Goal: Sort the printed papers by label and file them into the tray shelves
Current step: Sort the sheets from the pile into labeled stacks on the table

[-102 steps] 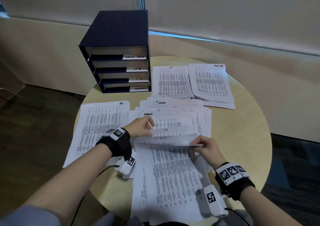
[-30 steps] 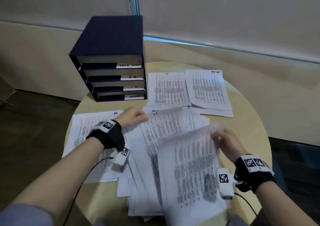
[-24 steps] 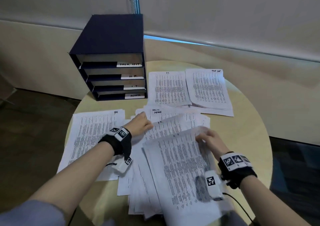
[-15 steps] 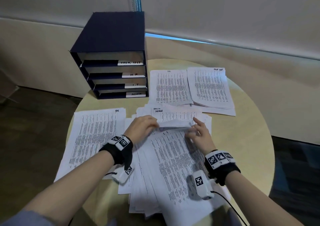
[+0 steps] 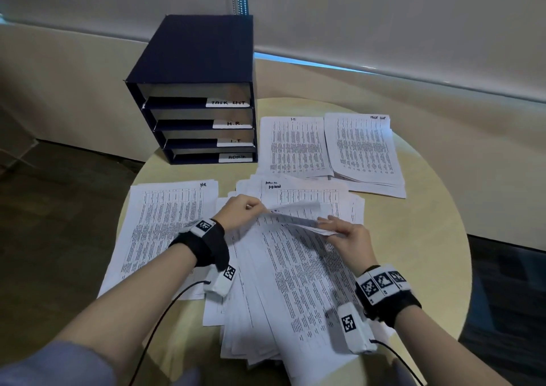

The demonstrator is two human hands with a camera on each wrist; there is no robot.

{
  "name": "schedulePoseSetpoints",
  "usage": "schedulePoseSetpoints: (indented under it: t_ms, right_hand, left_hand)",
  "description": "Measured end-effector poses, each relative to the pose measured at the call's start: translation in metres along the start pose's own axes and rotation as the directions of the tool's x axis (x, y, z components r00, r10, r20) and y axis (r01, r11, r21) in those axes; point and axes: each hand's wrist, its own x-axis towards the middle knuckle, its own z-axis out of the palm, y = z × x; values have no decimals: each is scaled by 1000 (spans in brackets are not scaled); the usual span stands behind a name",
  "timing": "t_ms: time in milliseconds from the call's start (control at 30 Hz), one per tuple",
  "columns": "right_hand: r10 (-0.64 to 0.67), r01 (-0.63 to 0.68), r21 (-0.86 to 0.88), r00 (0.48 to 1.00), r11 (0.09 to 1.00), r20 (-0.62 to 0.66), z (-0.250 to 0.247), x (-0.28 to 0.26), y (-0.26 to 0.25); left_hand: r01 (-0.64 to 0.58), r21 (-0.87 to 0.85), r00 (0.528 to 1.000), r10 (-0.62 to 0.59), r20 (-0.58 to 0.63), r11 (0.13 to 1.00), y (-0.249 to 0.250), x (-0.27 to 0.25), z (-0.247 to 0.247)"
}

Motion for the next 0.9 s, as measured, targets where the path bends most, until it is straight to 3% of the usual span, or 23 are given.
schedulePoseSetpoints:
  t_ms: [200, 267, 333, 433, 533, 633, 767, 833, 900]
  right_hand:
    - [-3, 2, -25, 1000, 1000, -9, -3, -3, 2]
    - [-30, 30, -25, 999, 999, -24, -2, 0, 3]
    - [-33, 32, -31, 999, 999, -35, -1, 7, 4]
    - [8, -12, -64, 999, 998, -50, 3, 13, 5]
    - [69, -68, -78, 998, 995, 11, 8, 17, 4]
    - [91, -81, -197, 995, 977, 39, 10, 23, 6]
    - [63, -53, -251, 997, 967, 33, 12, 23, 5]
    - [51, -44, -244, 998, 969, 22, 12, 22, 5]
    - [29, -24, -249, 999, 968, 15, 11, 22, 6]
  left_hand:
    - [46, 13, 998, -46, 42, 999, 2, 4, -7]
    - [48, -80, 997, -43, 63, 996, 1, 2, -8]
    - [68, -178, 991, -45, 127, 982, 1, -2, -8]
    - [62, -136, 976, -31, 216, 989, 3, -8, -6]
    - [62, -76, 978, -45, 202, 995, 1, -10, -3]
    - [118, -98, 968, -93, 234, 988, -1, -10, -3]
    - [189, -211, 967, -145, 209, 959, -3, -9, -3]
    - [136, -125, 985, -120, 126, 983, -3, -8, -3]
    - [82, 90, 990, -92, 109, 993, -2, -5, -3]
